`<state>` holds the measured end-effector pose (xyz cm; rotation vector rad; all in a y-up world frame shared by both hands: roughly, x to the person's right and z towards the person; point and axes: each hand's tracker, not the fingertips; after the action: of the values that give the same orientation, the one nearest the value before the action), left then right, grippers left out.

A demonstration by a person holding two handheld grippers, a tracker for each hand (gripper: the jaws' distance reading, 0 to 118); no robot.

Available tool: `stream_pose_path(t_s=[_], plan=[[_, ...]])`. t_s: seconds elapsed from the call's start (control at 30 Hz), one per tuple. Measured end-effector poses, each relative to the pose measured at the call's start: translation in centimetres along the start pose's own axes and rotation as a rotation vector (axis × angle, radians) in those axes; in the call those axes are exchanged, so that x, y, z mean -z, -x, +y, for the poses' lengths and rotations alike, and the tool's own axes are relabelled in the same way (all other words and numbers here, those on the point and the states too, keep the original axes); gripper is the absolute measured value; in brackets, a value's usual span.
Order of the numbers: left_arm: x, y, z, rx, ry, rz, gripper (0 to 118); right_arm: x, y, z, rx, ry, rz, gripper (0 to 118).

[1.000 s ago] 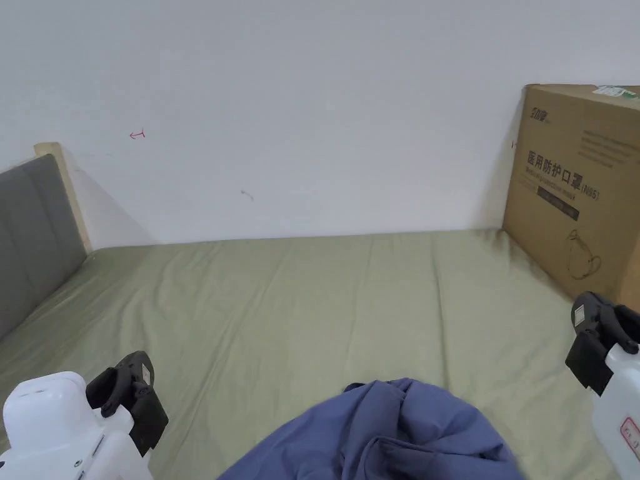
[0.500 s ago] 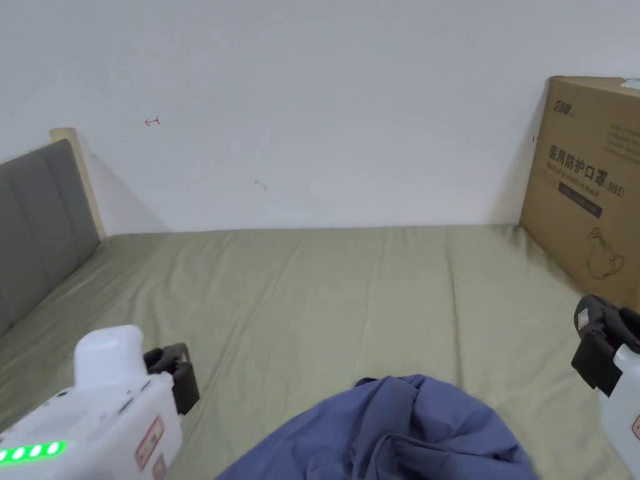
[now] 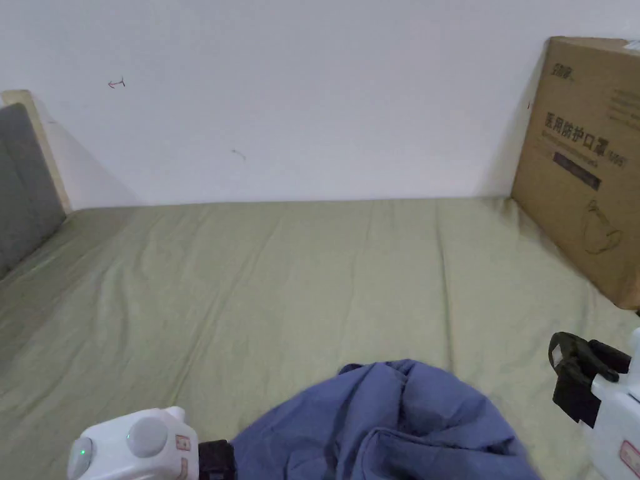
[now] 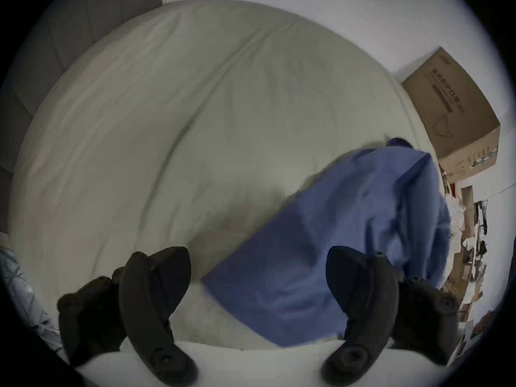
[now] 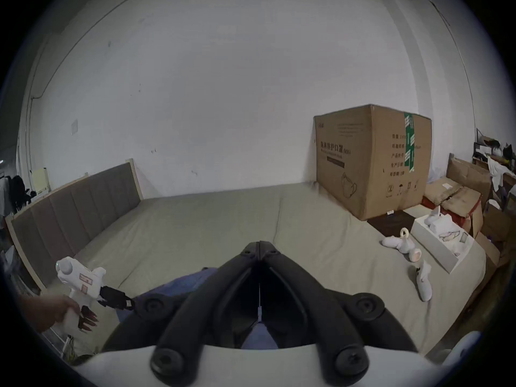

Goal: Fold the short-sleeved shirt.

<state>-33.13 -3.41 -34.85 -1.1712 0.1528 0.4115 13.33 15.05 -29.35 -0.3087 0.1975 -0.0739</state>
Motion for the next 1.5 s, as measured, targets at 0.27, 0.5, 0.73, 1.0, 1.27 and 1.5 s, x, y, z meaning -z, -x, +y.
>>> stream_pose_path(t_s=[0.27,0.5,0.73,1.0,1.27,1.5], plan=[[-5.8,-4.7,-4.9,0.251,-0.228,-0.072,0,8.8,-1.7,1.3,0.143,0.218,0.114,0],[-14.9,-1.9,-6.7,0.18,-0.523,-0.109,0,24.2,-0.8,2.1,0.052,0.722,0.146,98],[-15.4,0.0,-7.7,0.145,-0.502,-0.102,0,33.5,-0.2,-3.1,0.076,0.988,0.06,110],[-14.3,1.7,-8.3,0.103,-0.464,-0.055,0,33.7,1.5,-3.7,-0.066,0.981,0.124,1],[-20.1,1.8,-6.0,0.158,-0.593,-0.087,0,20.2,-3.1,8.5,0.016,0.656,0.246,1],[-31.3,-1.4,-0.5,0.268,-0.791,-0.203,0,7.6,-4.2,19.5,0.032,0.407,0.259,1]])
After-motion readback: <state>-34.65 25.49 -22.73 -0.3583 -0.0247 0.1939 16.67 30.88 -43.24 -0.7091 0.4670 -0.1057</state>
